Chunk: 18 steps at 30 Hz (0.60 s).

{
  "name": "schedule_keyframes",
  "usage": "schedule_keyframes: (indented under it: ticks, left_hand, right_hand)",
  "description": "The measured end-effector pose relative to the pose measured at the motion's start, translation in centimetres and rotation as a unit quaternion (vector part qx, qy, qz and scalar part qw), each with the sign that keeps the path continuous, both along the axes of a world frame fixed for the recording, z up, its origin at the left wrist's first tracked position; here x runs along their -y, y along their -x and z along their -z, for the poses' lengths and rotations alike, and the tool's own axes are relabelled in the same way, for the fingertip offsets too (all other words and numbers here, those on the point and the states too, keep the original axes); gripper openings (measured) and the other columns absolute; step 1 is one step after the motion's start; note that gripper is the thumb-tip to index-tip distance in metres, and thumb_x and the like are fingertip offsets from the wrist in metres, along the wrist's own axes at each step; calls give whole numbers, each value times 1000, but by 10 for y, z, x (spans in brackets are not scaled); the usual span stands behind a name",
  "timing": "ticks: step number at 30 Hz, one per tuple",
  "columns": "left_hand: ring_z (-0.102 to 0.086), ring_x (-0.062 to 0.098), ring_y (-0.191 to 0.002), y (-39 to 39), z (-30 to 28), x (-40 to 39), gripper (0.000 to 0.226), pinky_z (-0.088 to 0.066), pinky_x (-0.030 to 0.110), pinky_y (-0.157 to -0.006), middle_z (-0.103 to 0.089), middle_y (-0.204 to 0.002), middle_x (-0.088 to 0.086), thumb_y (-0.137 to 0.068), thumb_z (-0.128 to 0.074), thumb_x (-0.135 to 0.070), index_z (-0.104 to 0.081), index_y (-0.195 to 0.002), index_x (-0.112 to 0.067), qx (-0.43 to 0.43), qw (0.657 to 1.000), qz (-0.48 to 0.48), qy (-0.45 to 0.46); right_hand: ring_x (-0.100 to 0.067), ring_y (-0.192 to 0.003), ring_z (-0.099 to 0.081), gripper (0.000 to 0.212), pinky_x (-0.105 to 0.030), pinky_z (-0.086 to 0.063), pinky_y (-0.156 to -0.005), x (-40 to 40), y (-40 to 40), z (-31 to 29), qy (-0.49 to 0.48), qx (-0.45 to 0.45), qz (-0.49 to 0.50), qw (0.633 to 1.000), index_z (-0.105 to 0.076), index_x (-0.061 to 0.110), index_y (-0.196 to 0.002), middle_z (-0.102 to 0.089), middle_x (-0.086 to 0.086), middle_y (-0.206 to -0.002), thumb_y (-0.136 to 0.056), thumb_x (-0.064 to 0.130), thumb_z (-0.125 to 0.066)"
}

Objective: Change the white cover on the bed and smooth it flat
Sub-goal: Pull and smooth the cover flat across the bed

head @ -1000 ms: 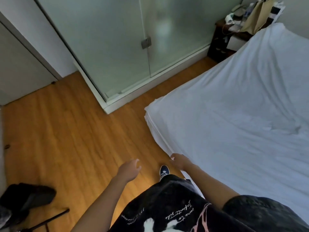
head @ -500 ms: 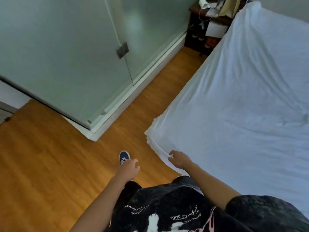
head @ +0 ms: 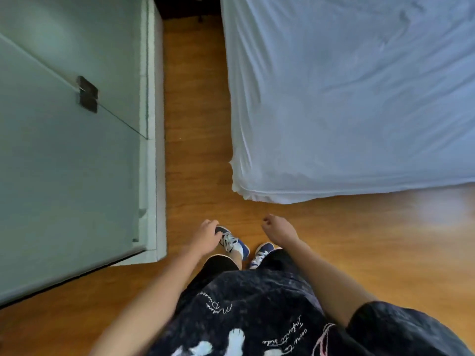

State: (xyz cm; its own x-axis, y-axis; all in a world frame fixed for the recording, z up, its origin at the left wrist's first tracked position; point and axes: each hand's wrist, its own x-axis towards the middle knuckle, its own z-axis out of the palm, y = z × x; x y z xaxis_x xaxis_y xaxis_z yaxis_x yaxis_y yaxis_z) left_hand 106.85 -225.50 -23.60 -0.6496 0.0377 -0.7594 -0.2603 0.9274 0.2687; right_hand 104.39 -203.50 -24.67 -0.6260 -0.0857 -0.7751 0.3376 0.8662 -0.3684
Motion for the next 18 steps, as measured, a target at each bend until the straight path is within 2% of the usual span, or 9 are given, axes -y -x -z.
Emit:
schedule_keyframes:
  ticks: [4, 8, 11, 16, 18]
  left_hand:
    - [-47, 25, -126, -3, 25, 7, 39, -41, 36, -100, -49, -137, 6, -101, -42, -31, -48, -136, -15, -5, 996, 87, 19]
    - [-47, 22, -125, 0, 61, 10, 38, -42, 36, -99, -51, -136, 2, -100, -41, -30, -48, -136, -20, -17, 993, 118, 17]
    - [-52, 20, -119, 15, 94, 11, 37, -45, 35, -93, -54, -133, -1, -99, -42, -32, -50, -134, -22, -25, 990, 138, 28]
    - [-58, 20, -109, 90, 159, 12, 35, -47, 35, -88, -60, -125, 0, -101, -39, -31, -52, -132, -19, -95, 982, 158, 47]
    - [-61, 19, -102, 131, 182, 8, 33, -49, 34, -84, -63, -119, 1, -102, -38, -28, -54, -129, -18, -140, 983, 111, 48]
  right_hand:
    - [-25, -107, -60, 36, -32, -47, -81, 2, -19, 31, 4, -9, 62, 998, -58, 17, -126, -65, -6, -120, -96, 29, -43]
    - [-25, -104, -61, 34, -32, -47, -79, 3, -34, 70, 14, -14, 148, 989, -57, 15, -126, -65, -6, -119, -97, 26, -42]
    - [-19, -89, -62, 33, -30, -46, -70, 11, -45, 97, 22, -13, 225, 974, -59, 16, -124, -68, -2, -108, -98, 28, -42]
    - [-6, -73, -55, 32, -21, -41, -60, 35, -22, 154, 40, -30, 315, 948, -59, 16, -124, -65, 3, -103, -100, 30, -42]
    - [-7, -82, -56, 33, -19, -41, -63, 46, -1, 179, 53, -55, 361, 930, -58, 14, -126, -65, 1, -110, -101, 30, -43]
